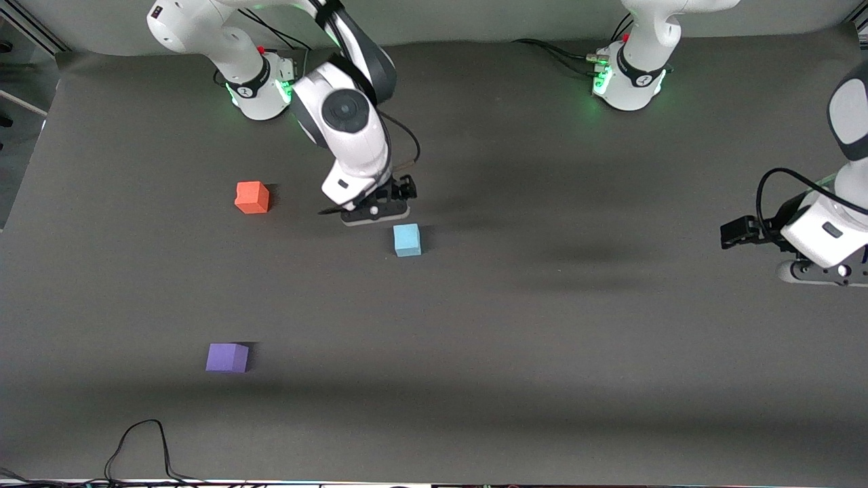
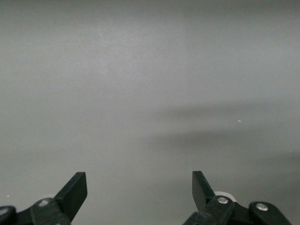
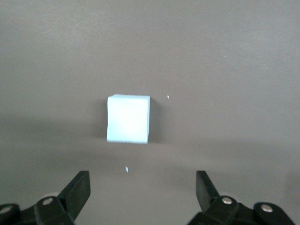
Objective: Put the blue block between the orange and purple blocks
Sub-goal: 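Withdraw the left gripper while the right gripper reaches the blue cube, then lower the right gripper and grasp the blue cube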
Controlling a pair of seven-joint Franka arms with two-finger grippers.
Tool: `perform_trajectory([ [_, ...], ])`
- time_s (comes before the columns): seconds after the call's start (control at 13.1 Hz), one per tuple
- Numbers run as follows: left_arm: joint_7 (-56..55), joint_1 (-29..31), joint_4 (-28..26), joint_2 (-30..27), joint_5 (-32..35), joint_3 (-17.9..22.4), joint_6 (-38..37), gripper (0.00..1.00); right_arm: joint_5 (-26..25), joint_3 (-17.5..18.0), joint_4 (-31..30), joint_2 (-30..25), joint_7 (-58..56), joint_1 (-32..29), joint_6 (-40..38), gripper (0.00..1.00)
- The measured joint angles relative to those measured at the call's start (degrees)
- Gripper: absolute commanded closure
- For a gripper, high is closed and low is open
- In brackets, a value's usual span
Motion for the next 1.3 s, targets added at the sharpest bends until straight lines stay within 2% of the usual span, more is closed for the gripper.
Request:
perform_trajectory([
  [0.31,0.0,-0.2,-2.3,-3.2,0.5,-0.2,0.1,0.0,3.5,0.0,0.4,8.4,0.0,0.0,10.7,0.0],
  [0.61,2.7,-0.1,-2.5,-4.3,0.6,0.0,0.1,0.0,3.9,0.3,3.0,14.7,0.0,0.1,15.1,0.0],
  [0.84,2.6,0.0,-2.5,-4.3,0.6,0.4,0.1,0.0,7.1,0.7,4.2,15.7,0.0,0.2,15.1,0.0],
  [1.3,0.3,-0.2,-2.0,-4.3,0.6,0.1,0.1,0.0,7.6,0.6,4.3,15.8,-0.2,-0.1,14.9,0.0],
])
